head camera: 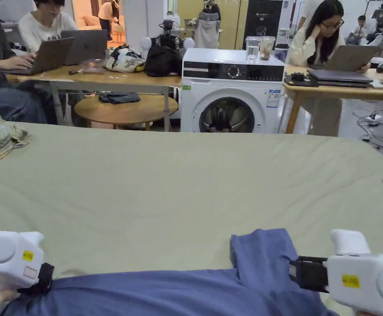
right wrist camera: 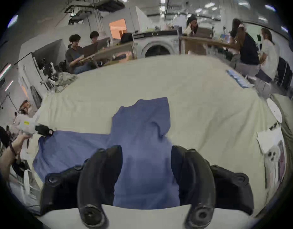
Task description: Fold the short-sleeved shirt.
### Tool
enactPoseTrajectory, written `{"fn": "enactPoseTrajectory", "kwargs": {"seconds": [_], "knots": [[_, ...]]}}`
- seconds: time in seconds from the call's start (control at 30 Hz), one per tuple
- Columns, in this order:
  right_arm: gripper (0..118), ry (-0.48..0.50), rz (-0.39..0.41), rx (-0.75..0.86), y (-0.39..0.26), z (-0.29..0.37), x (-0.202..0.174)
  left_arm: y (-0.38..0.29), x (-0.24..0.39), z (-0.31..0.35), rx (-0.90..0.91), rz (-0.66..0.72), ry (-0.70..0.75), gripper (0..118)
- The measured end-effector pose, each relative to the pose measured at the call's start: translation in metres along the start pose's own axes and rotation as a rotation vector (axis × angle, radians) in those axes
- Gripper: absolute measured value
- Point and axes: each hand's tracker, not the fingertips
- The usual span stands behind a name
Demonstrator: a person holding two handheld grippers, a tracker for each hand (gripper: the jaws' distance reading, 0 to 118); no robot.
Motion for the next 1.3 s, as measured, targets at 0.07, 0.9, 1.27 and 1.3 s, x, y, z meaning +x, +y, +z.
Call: {"fn": "enactPoseTrajectory", "kwargs": {"seconds": [0.07,0.9,1.27,1.3], "knots": [[60,-0.057,0.002,-0.148,0.026,-0.035,0.008,-0.001,0.0,0.0,-0.001,0.014,-0.005,0],[0,-0.02,0.053,-0.051,-0.127,0.109,-0.005,-0.199,-0.027,0.135,0.3,-0.037,-0.166,0],[1,-0.034,0.002,-0.036,-0.175,0.111,-0.006,-0.227,-0.037,0.115,0.288,0.028,-0.198,7],[16,-0.033,0.003,-0.034,-0.176,0.113,-0.004,-0.226,-0.037,0.116,0.307,0.021,-0.197,32]]}}
